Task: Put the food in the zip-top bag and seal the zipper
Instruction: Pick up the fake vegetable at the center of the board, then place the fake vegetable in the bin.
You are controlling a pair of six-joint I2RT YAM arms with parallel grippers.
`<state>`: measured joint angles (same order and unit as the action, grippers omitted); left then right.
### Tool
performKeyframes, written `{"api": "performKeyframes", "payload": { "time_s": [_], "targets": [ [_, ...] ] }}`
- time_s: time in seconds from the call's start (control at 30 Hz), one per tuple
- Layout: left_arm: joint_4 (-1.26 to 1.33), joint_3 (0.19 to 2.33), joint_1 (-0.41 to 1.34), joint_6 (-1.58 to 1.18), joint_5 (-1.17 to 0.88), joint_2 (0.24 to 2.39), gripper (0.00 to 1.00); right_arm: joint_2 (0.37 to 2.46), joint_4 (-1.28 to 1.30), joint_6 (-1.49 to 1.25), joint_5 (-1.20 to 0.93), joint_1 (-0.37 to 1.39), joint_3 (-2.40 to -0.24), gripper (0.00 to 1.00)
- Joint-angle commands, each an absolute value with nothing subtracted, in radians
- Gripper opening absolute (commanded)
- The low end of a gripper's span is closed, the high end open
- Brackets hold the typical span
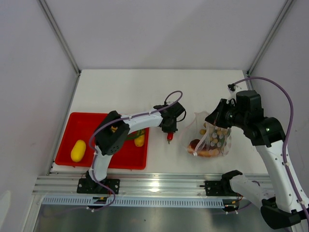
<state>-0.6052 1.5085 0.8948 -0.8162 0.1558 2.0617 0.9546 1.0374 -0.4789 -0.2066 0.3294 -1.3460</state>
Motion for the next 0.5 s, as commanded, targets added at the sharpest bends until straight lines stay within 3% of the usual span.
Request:
{"api": "performKeyframes", "payload": {
  "time_s": [0.0, 0.3, 0.47],
  "targets": [
    [-0.637, 1.597, 0.900, -0.747, 0.212, 1.942, 0.01, 0.927, 1.035, -0.491, -0.189, 0.325, -1.341, 0.00],
    [-0.735, 1.628, 0.885, -0.680, 0.302, 1.614, 0.01, 0.917, 1.020, -0.491, -0.204, 0.322, -1.310, 0.00],
    [-0.735, 1.325, 0.804, -0.730, 0.302, 1.395, 0.00, 0.930, 0.977, -0.497, -0.262, 0.322, -1.281, 0.00]
  ]
}}
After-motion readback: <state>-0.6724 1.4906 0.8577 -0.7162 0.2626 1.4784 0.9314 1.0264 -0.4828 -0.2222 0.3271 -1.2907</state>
